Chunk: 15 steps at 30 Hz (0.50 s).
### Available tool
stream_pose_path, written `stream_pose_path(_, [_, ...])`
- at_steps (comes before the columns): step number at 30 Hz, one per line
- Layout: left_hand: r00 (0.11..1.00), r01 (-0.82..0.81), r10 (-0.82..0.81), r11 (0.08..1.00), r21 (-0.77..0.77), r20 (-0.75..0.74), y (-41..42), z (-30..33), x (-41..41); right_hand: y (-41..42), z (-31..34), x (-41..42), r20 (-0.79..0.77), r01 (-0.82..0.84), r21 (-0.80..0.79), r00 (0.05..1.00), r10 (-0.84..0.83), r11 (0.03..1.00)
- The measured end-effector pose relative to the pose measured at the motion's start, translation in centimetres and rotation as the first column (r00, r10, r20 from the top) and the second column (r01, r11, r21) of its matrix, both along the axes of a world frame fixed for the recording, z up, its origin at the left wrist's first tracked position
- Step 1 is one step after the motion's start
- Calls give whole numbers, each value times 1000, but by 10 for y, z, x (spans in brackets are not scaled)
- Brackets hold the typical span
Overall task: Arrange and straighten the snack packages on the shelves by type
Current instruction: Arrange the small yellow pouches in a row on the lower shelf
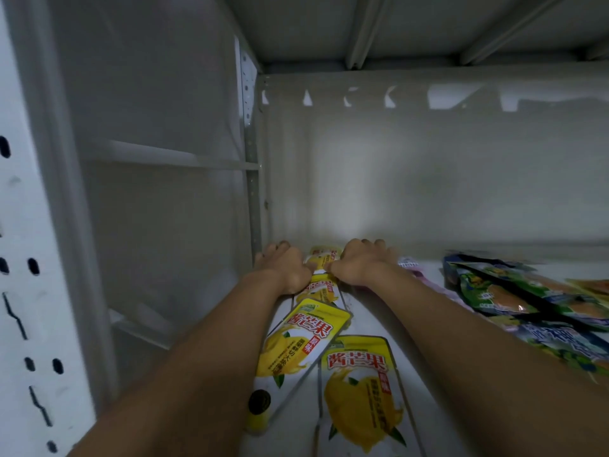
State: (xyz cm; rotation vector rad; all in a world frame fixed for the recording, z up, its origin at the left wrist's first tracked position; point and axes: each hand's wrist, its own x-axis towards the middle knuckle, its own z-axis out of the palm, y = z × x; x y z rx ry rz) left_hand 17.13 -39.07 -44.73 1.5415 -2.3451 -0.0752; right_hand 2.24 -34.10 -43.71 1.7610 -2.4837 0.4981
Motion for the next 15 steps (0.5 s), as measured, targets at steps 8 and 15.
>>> stream_pose_path(8, [905, 23, 39, 990, 140, -423, -10, 1, -1, -5, 4, -5, 310, 11, -153, 950, 38, 988])
stream_pose_path(15, [596, 182, -99, 983, 13, -797, 9, 25, -17, 3, 12, -4, 538, 12, -523, 780, 319, 852])
